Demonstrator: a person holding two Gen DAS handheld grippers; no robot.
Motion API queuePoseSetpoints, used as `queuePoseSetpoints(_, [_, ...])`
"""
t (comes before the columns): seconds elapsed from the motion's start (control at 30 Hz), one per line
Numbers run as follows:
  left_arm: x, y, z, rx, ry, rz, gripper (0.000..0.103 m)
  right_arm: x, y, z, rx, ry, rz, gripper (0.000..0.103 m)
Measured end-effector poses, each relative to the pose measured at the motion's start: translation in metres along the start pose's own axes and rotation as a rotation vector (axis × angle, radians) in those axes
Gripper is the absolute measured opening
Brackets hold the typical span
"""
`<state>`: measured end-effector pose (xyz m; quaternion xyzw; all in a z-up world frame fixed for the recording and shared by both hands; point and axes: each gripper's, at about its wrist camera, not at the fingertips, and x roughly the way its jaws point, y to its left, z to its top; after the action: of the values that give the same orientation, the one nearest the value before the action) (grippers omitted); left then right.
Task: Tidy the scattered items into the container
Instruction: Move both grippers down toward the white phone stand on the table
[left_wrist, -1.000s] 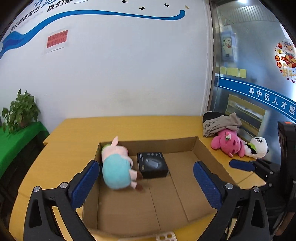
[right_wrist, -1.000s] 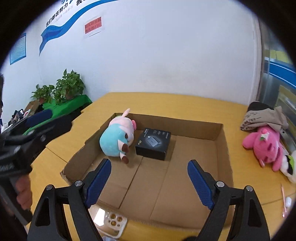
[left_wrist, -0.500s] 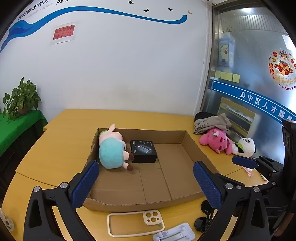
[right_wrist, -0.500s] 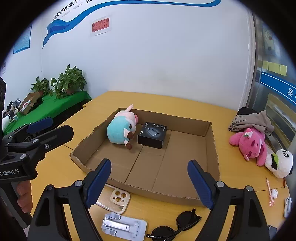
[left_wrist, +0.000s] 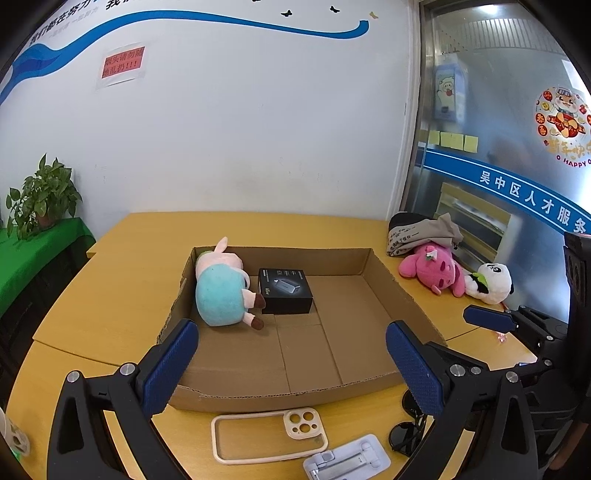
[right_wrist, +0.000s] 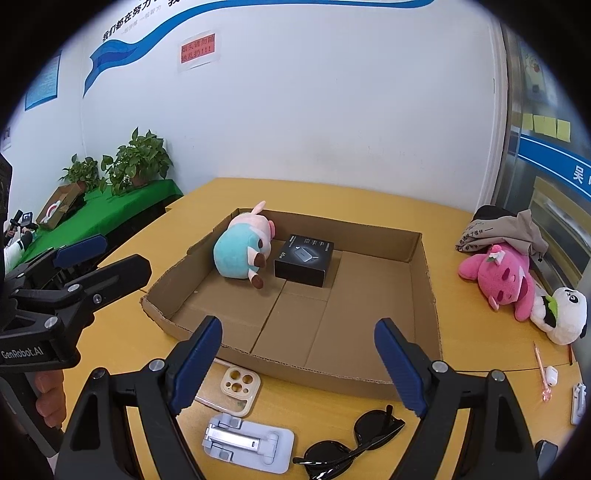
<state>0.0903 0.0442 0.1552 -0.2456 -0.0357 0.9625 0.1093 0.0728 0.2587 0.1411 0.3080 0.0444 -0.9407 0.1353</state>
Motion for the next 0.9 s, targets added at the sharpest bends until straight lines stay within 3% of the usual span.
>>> queuePoseSetpoints(0.9, [0.014, 0.000, -0.012, 0.004, 0.051, 0.006, 0.103, 0.010, -0.007, -0.012, 0.015, 0.039, 0.019, 0.085])
